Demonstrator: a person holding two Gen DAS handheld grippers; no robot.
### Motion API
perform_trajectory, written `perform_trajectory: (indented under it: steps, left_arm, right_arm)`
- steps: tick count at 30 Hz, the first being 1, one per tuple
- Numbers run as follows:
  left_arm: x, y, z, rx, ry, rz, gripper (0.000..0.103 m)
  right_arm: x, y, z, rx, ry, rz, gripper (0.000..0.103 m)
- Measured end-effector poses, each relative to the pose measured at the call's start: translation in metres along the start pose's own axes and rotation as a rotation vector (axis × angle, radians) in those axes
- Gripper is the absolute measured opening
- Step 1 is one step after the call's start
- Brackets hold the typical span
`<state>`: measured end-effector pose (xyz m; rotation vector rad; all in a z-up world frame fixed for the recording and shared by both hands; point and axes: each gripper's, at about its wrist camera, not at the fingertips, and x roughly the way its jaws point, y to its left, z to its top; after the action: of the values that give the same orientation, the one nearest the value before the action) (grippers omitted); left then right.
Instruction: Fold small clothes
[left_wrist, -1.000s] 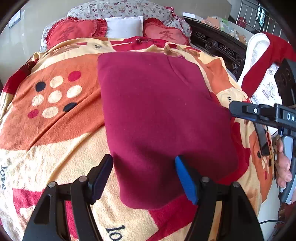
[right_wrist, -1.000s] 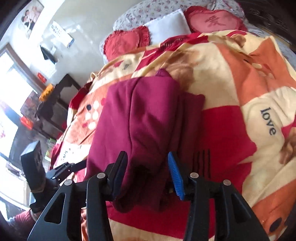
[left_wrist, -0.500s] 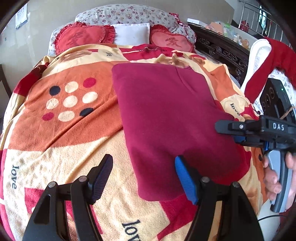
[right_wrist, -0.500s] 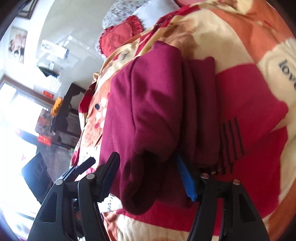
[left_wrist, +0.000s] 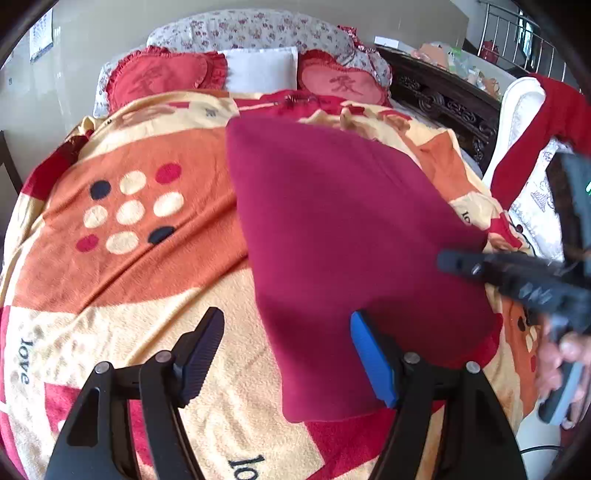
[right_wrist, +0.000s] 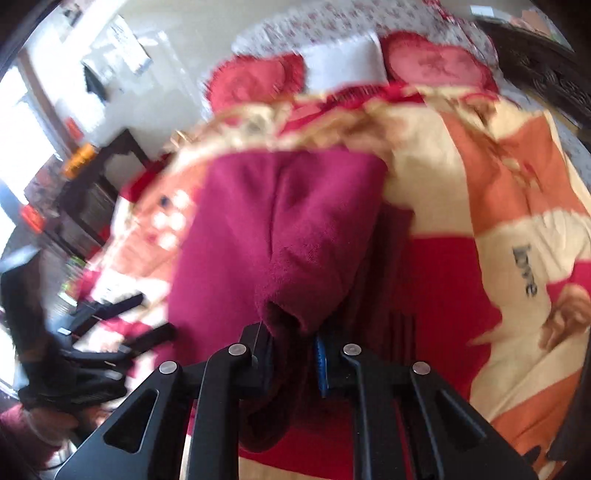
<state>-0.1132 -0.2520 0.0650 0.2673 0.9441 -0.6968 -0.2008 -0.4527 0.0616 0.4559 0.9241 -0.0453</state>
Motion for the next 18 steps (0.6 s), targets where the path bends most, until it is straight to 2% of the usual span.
perform_trajectory:
  steps: [1,3,5,6,9,11,13,15,18]
  left_arm:
    - [0.004,0.000,-0.001,-0.004,0.011,0.001,0.075]
    - [0.009,0.001,-0.003,-0.008,0.021,0.008,0.075]
    - [0.012,0.001,-0.003,0.000,0.018,0.014,0.076]
    - [0.013,0.001,-0.002,0.002,0.018,0.013,0.076]
    - [0.016,0.000,0.000,0.007,0.014,0.014,0.076]
    - [0.017,0.001,-0.001,0.004,0.017,0.015,0.077]
    - [0.018,0.003,-0.002,-0.010,0.017,0.009,0.079]
    - [0.020,0.007,-0.003,-0.027,0.015,0.005,0.081]
    - [0.021,0.011,-0.005,-0.051,0.015,-0.003,0.084]
  right_arm:
    - [0.009,-0.003,-0.005,0.001,0.023,-0.035,0.000]
    - [0.013,-0.011,-0.012,0.037,0.021,-0.026,0.001]
    - [0.002,-0.019,-0.012,0.079,-0.006,-0.020,0.017]
    - [-0.004,-0.022,-0.011,0.092,-0.019,-0.021,0.019]
    - [-0.027,-0.029,-0.006,0.135,-0.080,0.001,0.020]
    - [-0.037,-0.025,0.002,0.131,-0.137,-0.027,0.021]
    - [-0.042,-0.022,0.013,0.124,-0.189,-0.097,0.022]
    - [-0.037,-0.019,0.026,0.119,-0.195,-0.105,0.022]
    - [-0.012,-0.010,0.045,0.073,-0.154,-0.040,0.022]
